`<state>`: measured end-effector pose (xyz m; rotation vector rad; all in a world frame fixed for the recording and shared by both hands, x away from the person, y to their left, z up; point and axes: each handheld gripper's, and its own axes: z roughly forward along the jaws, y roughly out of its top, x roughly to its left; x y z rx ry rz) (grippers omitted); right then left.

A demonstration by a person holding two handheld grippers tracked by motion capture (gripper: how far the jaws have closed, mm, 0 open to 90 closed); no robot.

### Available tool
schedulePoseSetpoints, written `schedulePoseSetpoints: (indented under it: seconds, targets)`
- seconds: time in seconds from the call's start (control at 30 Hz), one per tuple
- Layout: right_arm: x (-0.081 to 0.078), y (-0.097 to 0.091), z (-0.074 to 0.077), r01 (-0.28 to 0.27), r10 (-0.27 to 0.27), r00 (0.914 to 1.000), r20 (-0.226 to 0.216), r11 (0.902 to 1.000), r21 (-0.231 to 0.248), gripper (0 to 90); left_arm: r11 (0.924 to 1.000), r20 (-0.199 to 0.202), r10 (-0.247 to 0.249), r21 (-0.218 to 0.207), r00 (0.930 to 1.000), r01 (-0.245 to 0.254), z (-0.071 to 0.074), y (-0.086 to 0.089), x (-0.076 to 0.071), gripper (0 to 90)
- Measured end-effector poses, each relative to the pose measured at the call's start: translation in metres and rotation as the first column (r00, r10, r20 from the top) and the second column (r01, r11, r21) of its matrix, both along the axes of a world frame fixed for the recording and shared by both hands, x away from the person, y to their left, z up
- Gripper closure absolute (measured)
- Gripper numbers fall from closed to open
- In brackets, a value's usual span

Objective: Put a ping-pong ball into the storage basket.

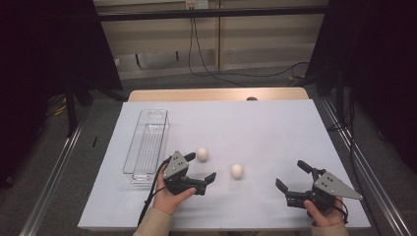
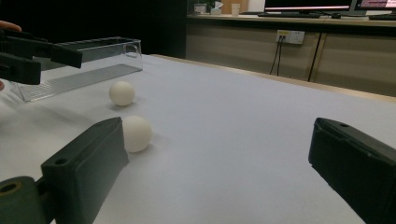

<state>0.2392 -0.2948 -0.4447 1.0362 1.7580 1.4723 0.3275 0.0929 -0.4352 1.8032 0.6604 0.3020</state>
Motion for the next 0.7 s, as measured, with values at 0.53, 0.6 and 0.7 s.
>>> schedulePoseSetpoints:
  seconds: [0.53,0.6,0.7]
  targets:
    - [0.0,0.0,0.0001,0.0,0.0,1.0,0.0,1.0,0.001,3.4,0.9999,-0.007,-0.014,0.008,0.9999,0.014,-0.0006,-0.0059,0.0024,2.9]
    - [0.0,0.0,0.0,0.0,0.0,1.0,0.0,1.0,0.001,3.4,0.9999,-0.011,-0.015,0.007,0.9998,0.015,-0.0007,-0.0067,0.0024,2.9]
    - [0.0,0.0,0.0,-0.001,0.001,1.0,0.0,1.0,0.002,3.4,0.9999,-0.011,-0.015,0.006,0.9998,0.015,-0.0005,-0.0076,0.0025,2.9]
